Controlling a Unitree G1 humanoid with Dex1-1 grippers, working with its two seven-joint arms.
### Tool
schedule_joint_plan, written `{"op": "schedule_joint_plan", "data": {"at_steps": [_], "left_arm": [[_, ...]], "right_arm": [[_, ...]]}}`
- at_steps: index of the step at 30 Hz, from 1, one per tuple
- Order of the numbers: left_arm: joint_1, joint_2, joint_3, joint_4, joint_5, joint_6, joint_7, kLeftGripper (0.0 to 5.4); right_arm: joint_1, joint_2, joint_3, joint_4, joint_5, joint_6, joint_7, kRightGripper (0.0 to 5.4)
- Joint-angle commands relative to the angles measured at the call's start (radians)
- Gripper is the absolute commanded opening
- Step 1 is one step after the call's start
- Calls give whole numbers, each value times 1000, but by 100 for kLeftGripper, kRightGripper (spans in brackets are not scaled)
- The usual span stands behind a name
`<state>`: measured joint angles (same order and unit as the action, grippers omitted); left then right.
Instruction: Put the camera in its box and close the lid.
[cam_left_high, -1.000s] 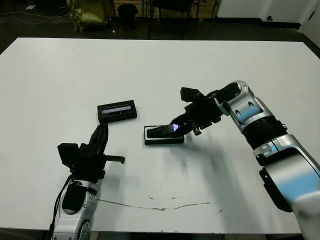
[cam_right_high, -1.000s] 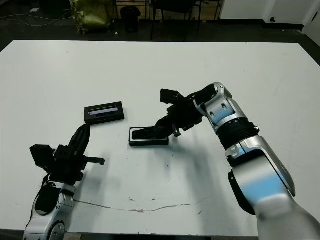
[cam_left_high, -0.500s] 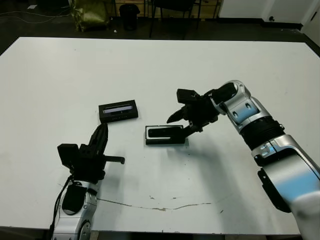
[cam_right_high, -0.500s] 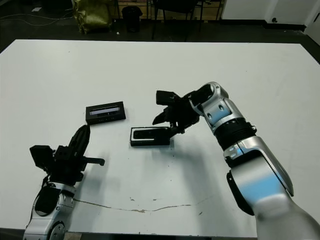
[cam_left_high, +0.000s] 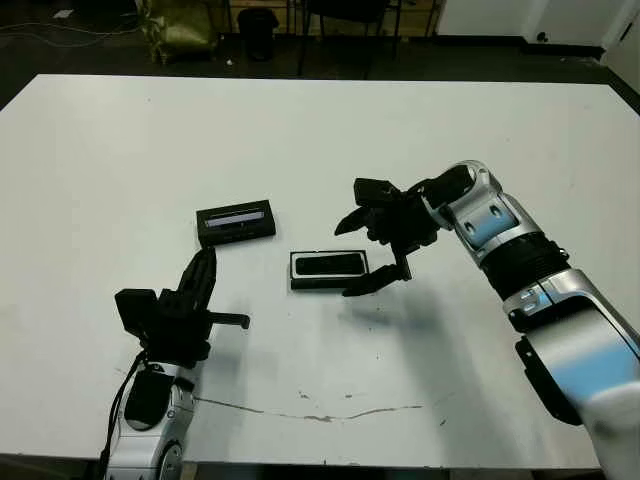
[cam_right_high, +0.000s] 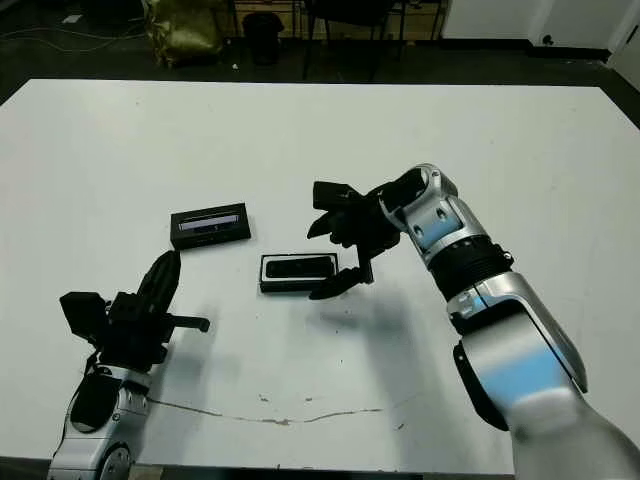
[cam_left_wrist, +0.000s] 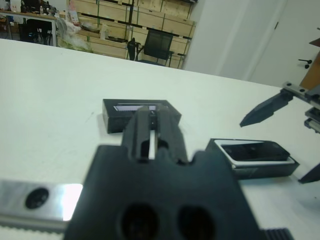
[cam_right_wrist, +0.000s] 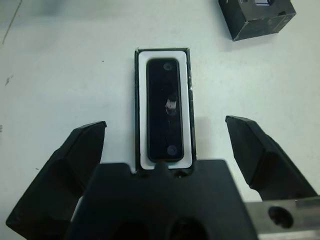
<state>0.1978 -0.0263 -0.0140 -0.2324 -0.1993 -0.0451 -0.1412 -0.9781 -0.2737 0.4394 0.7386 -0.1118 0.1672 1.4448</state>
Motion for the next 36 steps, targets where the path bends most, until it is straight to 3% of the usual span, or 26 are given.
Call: {"op": "schedule_joint_plan", "data": {"at_steps": [1, 4, 8, 10, 16, 20, 27, 32, 36], "left_arm": [[13, 4, 3, -5, -2, 30, 8, 0], [9, 7, 5, 13, 4, 3, 0, 0], [6, 7, 6, 23, 1, -7, -6, 0], [5, 7, 5, 24, 3, -8, -5, 0], [6, 8, 3, 19, 5, 0, -1, 0], [5, 9, 1, 20, 10, -4, -1, 0], [0, 8, -2, 18, 15, -5, -1, 0], [-3, 7, -2, 20, 10, -2, -1, 0], [-1, 8, -4, 16, 21, -3, 5, 0]], "right_arm": [[-12, -17, -24, -4, 17, -18, 5, 539], [-12, -42, -53, -47, 37, -78, 3, 539], [-13, -67, -117, -135, 98, 11, -3, 539], [-3, -75, -158, -174, 138, 18, -14, 539], [116, -82, -323, -440, 250, 102, -242, 539], [262, -56, -378, -683, 259, 141, -470, 480], [477, -54, -306, -920, 95, -36, -747, 320], [568, -55, -245, -934, 3, -185, -841, 207], [610, -63, -194, -921, -61, -235, -872, 114]]}}
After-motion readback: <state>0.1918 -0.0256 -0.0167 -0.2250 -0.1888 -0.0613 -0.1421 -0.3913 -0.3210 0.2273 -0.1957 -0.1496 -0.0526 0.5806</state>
